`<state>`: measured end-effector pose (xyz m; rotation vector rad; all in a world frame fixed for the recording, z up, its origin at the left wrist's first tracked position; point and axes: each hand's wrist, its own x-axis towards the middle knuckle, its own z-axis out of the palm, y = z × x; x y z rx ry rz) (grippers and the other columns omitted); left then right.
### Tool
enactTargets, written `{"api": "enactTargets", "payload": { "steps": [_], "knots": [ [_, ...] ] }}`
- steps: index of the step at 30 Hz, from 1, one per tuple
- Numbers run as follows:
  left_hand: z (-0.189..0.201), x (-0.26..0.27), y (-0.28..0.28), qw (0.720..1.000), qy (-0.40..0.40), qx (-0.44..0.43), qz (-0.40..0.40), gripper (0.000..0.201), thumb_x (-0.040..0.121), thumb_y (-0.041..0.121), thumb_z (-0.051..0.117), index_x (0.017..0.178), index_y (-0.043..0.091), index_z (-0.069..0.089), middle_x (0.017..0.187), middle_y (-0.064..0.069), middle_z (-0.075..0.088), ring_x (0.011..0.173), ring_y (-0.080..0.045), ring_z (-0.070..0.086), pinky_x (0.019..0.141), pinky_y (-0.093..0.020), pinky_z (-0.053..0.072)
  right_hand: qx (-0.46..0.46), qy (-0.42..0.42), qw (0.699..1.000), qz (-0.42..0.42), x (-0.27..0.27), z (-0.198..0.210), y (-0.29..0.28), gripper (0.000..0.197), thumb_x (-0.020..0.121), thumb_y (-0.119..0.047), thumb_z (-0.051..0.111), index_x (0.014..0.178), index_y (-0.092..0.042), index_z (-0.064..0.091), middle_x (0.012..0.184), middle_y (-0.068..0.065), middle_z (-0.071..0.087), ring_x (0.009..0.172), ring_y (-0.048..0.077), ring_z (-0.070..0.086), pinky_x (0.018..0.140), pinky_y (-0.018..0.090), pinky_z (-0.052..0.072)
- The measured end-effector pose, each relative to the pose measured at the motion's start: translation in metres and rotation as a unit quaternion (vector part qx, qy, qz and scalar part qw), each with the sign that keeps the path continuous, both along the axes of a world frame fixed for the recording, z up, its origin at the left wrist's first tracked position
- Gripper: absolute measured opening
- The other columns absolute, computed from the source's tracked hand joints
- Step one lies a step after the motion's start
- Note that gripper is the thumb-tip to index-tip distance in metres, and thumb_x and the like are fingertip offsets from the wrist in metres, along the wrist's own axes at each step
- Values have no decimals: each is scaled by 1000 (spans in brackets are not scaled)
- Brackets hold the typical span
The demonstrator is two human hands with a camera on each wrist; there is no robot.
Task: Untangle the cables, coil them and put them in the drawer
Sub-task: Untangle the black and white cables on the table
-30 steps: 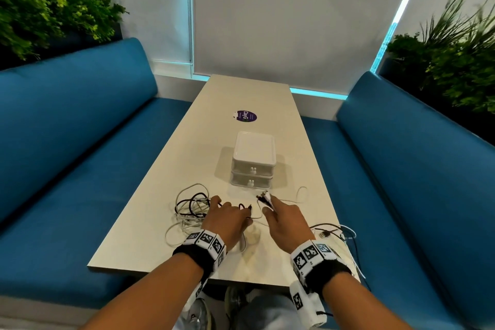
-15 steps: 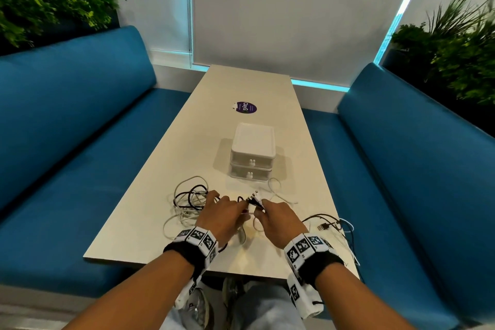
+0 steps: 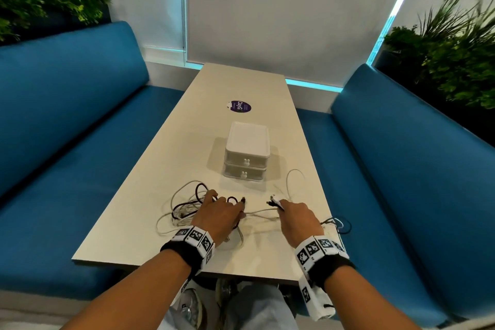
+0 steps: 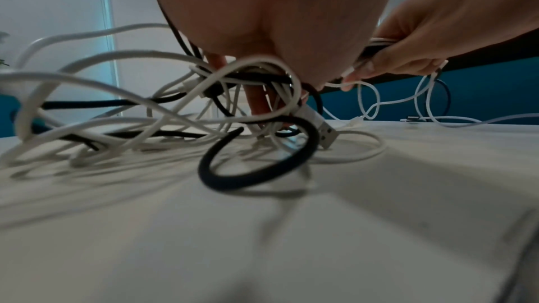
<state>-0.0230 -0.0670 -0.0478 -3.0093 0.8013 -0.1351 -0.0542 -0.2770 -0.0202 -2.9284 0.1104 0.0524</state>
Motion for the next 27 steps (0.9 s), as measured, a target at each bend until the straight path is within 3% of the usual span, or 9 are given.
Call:
{"api": "enactTargets", "payload": {
  "steps": [4,8,15,18,21,25,27],
  "knots": [
    [8,-5,-10,1000,7,-6,3,46,95,18,52,138,22,34,99,-4,70,102,-27,61,110,-44,19,93,-20,994,56,1,-7,26,30,102,-32,37,124,-25,55,103,12,67,93,33,63,75,37,51],
    [7,-2,-10,1000,16,0,4,55,81,13,70,128,20,42,108,0,64,109,-24,56,108,-44,20,149,-30,984,90,5,-14,31,28,100,-24,45,121,-18,62,104,9,70,98,30,62,81,37,48],
    [-4,0,-7,989,20,-145,6,24,97,17,41,116,28,51,114,8,52,106,-15,55,108,-40,17,209,-56,974,72,6,-10,32,29,98,-25,52,124,-21,64,107,7,71,101,26,63,79,28,43],
    [-4,-1,-6,978,22,-206,0,22,97,20,41,113,28,55,123,10,50,104,-13,57,108,-39,19,221,-53,971,68,7,-8,32,25,98,-25,53,118,-18,67,103,6,71,96,24,63,72,24,37],
    [-1,-1,-8,972,26,-232,-3,22,96,18,42,110,26,57,128,13,50,106,-12,56,106,-39,20,222,-50,971,66,8,-10,33,23,97,-31,54,110,-18,68,97,5,71,92,23,64,72,28,42],
    [2,-6,-11,972,32,-232,13,14,96,33,42,102,29,54,107,14,59,101,-10,56,107,-40,21,236,-51,969,56,9,-10,33,20,97,-30,55,109,-20,68,97,2,73,91,21,65,73,26,44],
    [2,-8,-13,974,39,-224,23,20,95,45,46,103,29,55,103,12,62,100,-11,56,106,-38,20,243,-54,967,61,9,-9,33,19,97,-29,55,108,-21,68,98,1,73,93,20,65,75,26,44]
  ]
}}
